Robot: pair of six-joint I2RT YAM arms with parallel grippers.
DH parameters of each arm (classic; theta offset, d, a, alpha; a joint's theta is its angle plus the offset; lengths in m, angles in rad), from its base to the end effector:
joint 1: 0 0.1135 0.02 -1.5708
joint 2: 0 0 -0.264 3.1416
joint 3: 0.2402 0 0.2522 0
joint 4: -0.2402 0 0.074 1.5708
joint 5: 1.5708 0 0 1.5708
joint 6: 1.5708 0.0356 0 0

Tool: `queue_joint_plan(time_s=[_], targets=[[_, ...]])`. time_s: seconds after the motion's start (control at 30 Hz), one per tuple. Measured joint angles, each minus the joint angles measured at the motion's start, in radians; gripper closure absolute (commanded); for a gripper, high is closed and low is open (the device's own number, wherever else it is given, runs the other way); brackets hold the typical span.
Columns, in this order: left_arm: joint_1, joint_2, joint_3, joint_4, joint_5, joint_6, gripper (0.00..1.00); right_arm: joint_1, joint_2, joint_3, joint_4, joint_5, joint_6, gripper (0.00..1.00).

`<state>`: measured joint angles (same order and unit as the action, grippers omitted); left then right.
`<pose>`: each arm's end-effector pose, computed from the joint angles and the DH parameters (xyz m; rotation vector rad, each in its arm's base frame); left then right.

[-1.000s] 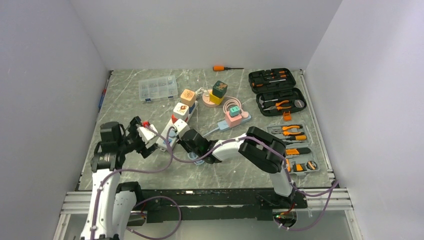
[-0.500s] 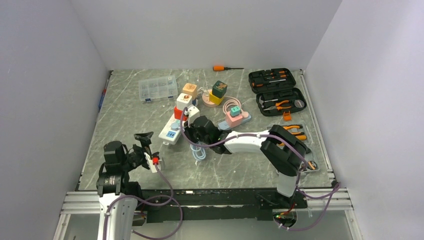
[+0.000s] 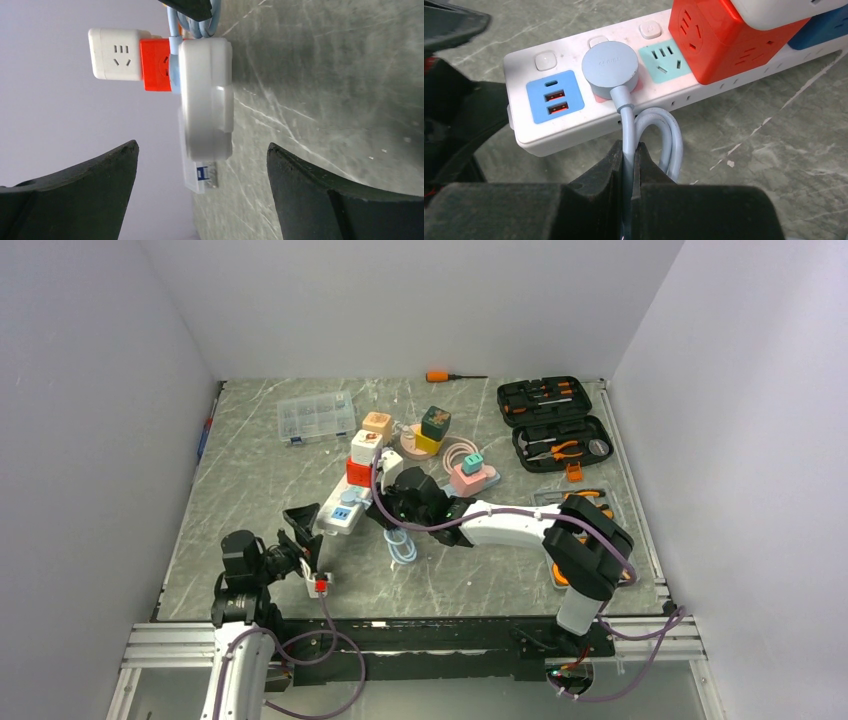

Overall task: Pull the plug off the socket
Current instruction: Remove the plug from the socket.

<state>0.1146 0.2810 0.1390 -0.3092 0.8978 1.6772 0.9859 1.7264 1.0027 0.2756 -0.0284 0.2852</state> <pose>0.1064 -0.0158 0.1695 1.6350 0.8854 0.3352 0.2106 0.3199 0.2096 -0.7456 1.9851 0.8158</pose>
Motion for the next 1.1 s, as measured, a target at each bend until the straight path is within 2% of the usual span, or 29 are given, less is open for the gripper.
queue_joint_plan(time_s=[0.1,0.2,0.5,0.6,0.73,0.83,0.9,0.97,1.1], targets=[[0.000,0.033,-0.058,0.136,0.019,0.023,0.01,0.000,-0.014,0.000,-0.001,-0.021,0.009,1.00],[0.000,0.063,-0.063,0.197,0.043,0.069,0.00,0.000,-0.022,0.000,-0.002,-0.038,0.015,1.00],[0.000,0.083,-0.067,0.275,0.103,0.191,0.19,0.000,-0.023,0.000,-0.006,-0.080,0.023,1.00],[0.000,0.106,-0.067,0.275,0.103,0.213,0.31,0.000,-0.023,0.000,-0.006,-0.090,0.023,1.00],[0.000,0.116,-0.067,0.254,0.094,0.224,0.56,0.001,-0.023,-0.011,0.002,-0.110,0.023,1.00],[-0.006,0.112,-0.066,0.225,0.076,0.217,0.81,0.005,-0.024,-0.017,0.000,-0.119,0.021,1.00],[-0.018,0.097,-0.066,0.190,0.061,0.195,0.94,0.009,-0.024,-0.018,-0.016,-0.119,0.018,0.94],[-0.029,0.082,-0.065,0.162,0.050,0.190,1.00,0.014,-0.024,-0.025,-0.024,-0.116,0.010,0.87],[-0.038,0.061,-0.047,0.106,0.030,0.169,1.00,0.029,-0.034,-0.044,-0.012,-0.101,-0.007,0.65]])
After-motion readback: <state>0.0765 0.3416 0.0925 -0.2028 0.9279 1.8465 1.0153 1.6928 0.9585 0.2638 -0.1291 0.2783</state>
